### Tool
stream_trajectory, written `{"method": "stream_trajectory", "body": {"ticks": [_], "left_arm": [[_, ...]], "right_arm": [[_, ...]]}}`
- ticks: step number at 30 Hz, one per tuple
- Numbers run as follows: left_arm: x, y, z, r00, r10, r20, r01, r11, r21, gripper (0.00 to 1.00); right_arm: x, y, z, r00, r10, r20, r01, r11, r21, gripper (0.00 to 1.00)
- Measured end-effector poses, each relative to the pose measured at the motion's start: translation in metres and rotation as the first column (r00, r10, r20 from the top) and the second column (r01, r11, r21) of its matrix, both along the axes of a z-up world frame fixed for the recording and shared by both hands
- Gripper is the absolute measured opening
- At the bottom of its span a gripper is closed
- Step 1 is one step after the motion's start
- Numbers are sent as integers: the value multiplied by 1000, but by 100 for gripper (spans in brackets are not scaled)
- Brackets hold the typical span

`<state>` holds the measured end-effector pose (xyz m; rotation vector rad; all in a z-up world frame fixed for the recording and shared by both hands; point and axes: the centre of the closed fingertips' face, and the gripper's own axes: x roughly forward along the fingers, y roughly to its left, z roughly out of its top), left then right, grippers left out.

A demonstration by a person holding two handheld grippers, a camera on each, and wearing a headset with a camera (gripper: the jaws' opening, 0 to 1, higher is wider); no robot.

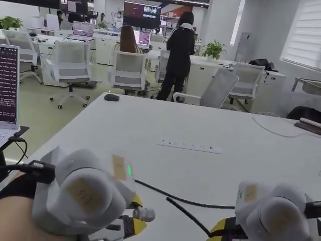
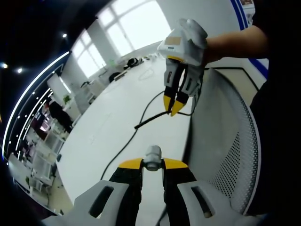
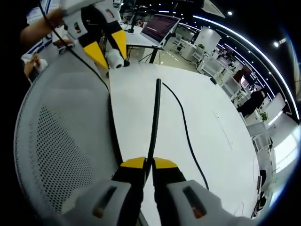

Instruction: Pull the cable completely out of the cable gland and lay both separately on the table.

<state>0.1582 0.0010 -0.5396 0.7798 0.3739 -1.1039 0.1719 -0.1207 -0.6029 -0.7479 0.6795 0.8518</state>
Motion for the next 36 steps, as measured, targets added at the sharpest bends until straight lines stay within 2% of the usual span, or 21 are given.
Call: {"method": "stream_trajectory", "body": {"ticks": [4, 6, 7, 9, 11, 13, 15, 17, 18, 20, 21, 22, 25, 26, 27, 29, 30, 31, 33, 34, 36], "left_arm": [[5, -2, 0, 1000, 5, -3, -5, 1000, -11, 16], [8, -3, -1, 1000, 6, -9, -6, 1000, -19, 16], [8, -4, -1, 1000, 5, -11, -6, 1000, -20, 16], [9, -4, -1, 1000, 6, -17, -7, 1000, -26, 16], [10, -3, -2, 1000, 12, -22, -13, 999, -31, 16], [10, -3, -2, 1000, 14, -24, -15, 999, -38, 16], [11, -2, -2, 999, 20, -25, -21, 999, -46, 16], [13, -1, -1, 999, 27, -36, -29, 998, -60, 16], [14, -1, 0, 999, 30, -40, -33, 997, -66, 16], [15, -1, -1, 998, 33, -44, -36, 997, -64, 16], [16, 0, 0, 998, 37, -40, -40, 997, -63, 16], [18, 1, 1, 998, 45, -40, -48, 997, -67, 16], [21, 2, 3, 997, 55, -52, -59, 995, -81, 16], [22, 3, 3, 997, 56, -53, -60, 995, -81, 16], [24, 3, 3, 997, 59, -50, -63, 995, -78, 16], [27, 4, 3, 997, 60, -50, -64, 995, -70, 16], [28, 4, 3, 997, 60, -49, -63, 996, -68, 16], [29, 4, 4, 997, 59, -45, -62, 996, -67, 16], [32, 3, 5, 998, 54, -44, -57, 996, -69, 16], [34, 2, 7, 998, 50, -44, -54, 996, -74, 16], [38, -1, 9, 998, 38, -41, -41, 996, -76, 16]], "right_arm": [[26, -15, 3, 999, -32, -13, 32, 999, 22, 3], [42, -21, 5, 996, -75, -42, 78, 995, 68, 4], [53, -22, 7, 993, -105, -61, 112, 986, 122, 4], [71, -24, 8, 986, -142, -92, 156, 971, 180, 3], [93, -31, 3, 980, -172, -99, 190, 960, 205, 3], [110, -38, -6, 966, -219, -134, 245, 943, 225, 3], [132, -46, -21, 953, -256, -160, 289, 927, 239, 3], [155, -61, -42, 938, -300, -175, 333, 920, 209, 4], [165, -71, -56, 924, -332, -189, 365, 913, 183, 4], [175, -84, -74, 904, -370, -215, 404, 903, 143, 4], [182, -95, -85, 887, -402, -227, 434, 893, 119, 4], [186, -102, -92, 878, -419, -231, 449, 888, 99, 5], [195, -122, -107, 830, -495, -258, 528, 845, 80, 5], [197, -125, -110, 822, -504, -264, 540, 838, 79, 6], [196, -127, -112, 823, -503, -265, 537, 841, 70, 6], [197, -134, -115, 811, -519, -269, 552, 832, 57, 10], [194, -134, -116, 809, -515, -281, 549, 834, 50, 11], [190, -133, -116, 816, -497, -296, 529, 848, 35, 14], [187, -132, -110, 830, -479, -286, 509, 860, 36, 17], [182, -129, -104, 858, -440, -264, 460, 888, 15, 17], [176, -127, -90, 913, -365, -183, 365, 930, -33, 17]]}}
